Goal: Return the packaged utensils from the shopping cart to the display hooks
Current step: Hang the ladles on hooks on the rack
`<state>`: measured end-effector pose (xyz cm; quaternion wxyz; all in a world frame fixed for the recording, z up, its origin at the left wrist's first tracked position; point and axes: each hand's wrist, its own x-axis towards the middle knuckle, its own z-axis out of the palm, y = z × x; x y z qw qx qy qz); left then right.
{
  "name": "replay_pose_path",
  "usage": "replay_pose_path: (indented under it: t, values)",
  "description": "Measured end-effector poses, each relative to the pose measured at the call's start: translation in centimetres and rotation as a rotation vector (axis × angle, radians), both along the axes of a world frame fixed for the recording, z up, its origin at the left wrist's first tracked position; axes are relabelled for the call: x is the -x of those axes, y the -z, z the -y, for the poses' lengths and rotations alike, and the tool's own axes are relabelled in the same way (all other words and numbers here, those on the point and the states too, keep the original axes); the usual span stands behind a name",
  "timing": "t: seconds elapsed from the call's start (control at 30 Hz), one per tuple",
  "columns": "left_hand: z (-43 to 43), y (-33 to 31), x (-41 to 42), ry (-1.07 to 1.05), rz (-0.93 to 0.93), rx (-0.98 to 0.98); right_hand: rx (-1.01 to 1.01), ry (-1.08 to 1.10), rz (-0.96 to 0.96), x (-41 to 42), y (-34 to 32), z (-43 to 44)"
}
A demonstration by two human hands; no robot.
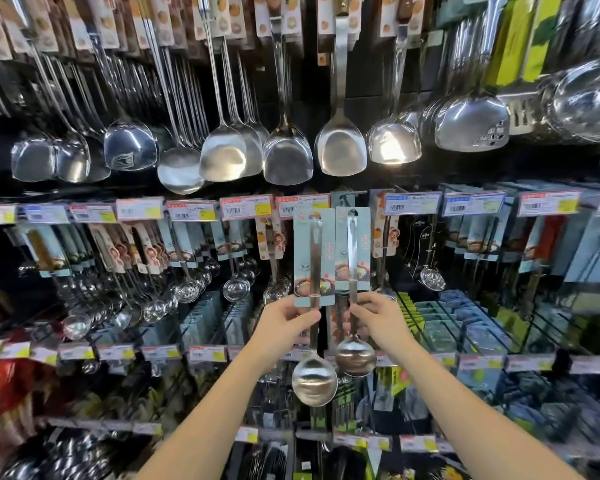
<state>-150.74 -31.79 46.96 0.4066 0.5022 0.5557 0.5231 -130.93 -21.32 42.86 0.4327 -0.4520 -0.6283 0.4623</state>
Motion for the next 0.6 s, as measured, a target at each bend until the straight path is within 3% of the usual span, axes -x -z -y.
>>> replay_pose_path:
  t: [0.6]
  values:
    - [-2.0,2.2,-2.5,0.029,-0.025,0.027,0.222,0.037,-0.190,1.7,0.0,-6.8]
